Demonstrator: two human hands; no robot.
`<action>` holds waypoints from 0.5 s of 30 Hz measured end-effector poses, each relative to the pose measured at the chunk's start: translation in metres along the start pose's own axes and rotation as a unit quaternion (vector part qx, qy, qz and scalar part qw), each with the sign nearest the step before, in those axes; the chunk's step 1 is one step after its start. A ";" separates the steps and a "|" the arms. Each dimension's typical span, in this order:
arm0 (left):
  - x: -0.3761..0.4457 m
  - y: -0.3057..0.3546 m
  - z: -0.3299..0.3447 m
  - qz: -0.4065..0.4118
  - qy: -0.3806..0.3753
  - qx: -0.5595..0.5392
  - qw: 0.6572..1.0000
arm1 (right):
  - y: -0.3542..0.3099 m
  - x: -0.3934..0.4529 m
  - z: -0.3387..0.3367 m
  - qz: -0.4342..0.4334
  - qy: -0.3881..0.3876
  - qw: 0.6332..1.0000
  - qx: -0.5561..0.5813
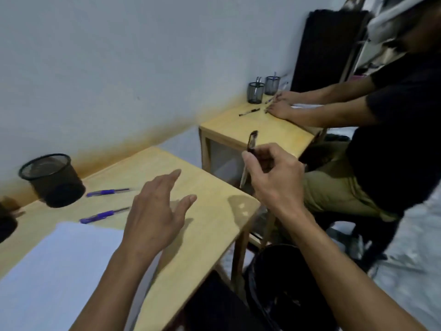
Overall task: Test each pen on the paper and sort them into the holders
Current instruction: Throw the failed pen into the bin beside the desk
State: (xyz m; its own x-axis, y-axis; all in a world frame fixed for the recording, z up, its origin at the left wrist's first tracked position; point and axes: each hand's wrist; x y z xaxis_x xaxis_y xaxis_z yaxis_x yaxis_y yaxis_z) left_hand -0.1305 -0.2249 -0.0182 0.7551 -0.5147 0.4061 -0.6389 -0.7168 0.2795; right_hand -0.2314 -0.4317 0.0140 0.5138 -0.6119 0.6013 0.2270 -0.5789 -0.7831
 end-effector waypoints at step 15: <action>-0.007 0.047 0.088 0.035 -0.081 0.104 0.991 | 0.198 -0.115 -0.093 0.414 0.164 0.890 -0.099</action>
State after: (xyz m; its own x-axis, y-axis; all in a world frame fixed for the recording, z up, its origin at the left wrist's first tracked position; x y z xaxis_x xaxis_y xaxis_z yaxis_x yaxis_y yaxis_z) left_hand -0.1528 -0.2962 -0.0844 0.7340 -0.6234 0.2694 -0.6596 -0.7489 0.0640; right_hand -0.3223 -0.5263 -0.1958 0.1602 -0.9786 -0.1292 -0.2843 0.0796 -0.9554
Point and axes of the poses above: each hand's wrist, its own x-axis towards the middle knuckle, its own z-axis out of the palm, y = z × x, and after that the axes turned 14 degrees about x, right-handed
